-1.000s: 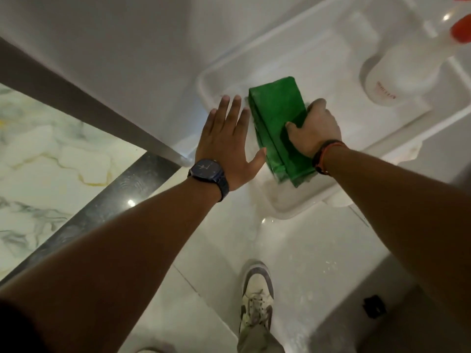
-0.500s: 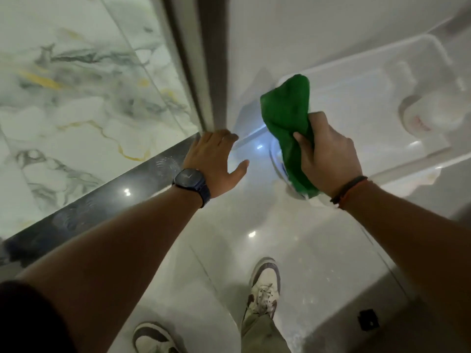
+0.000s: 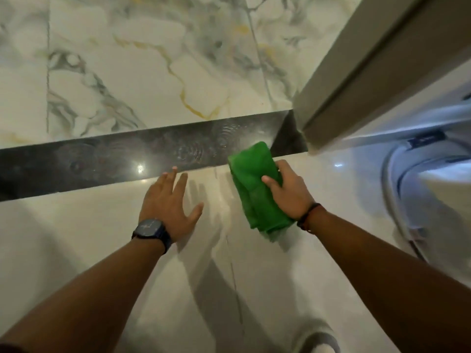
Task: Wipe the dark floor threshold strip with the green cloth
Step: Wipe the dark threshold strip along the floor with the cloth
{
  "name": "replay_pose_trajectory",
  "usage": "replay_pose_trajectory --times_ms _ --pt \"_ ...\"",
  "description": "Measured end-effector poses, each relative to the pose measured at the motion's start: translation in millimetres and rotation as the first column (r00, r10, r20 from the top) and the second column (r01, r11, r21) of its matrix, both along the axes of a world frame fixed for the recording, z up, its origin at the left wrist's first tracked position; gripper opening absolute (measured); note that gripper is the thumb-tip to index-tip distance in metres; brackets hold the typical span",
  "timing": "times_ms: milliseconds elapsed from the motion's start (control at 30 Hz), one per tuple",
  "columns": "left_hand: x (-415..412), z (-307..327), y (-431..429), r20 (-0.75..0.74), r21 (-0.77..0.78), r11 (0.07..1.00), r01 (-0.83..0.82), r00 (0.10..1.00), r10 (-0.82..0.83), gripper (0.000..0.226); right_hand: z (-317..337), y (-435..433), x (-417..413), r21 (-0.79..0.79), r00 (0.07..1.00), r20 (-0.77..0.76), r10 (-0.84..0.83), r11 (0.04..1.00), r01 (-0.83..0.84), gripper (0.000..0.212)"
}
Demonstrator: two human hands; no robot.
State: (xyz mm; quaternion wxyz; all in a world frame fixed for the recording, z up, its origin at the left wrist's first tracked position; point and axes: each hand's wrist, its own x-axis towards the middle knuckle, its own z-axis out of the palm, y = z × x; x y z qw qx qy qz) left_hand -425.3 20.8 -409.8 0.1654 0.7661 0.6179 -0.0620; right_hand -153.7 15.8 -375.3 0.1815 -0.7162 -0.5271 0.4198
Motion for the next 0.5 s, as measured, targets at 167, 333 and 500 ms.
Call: replay_pose_trajectory --times_ms 167,333,500 --pt "-34 -76 21 -0.079 0.142 0.985 -0.100 0.991 0.112 0.084 -76 24 15 0.301 0.850 0.510 -0.133 0.953 -0.031 0.055" --pt "-40 -98 46 -0.040 0.174 0.963 -0.205 0.976 0.215 0.083 -113 31 4 0.099 0.680 0.660 0.321 0.859 -0.502 0.064" --pt "-43 -104 49 -0.028 0.175 0.964 -0.198 0.978 0.206 0.081 -122 36 11 0.074 0.690 0.657 0.302 0.886 -0.458 0.061"
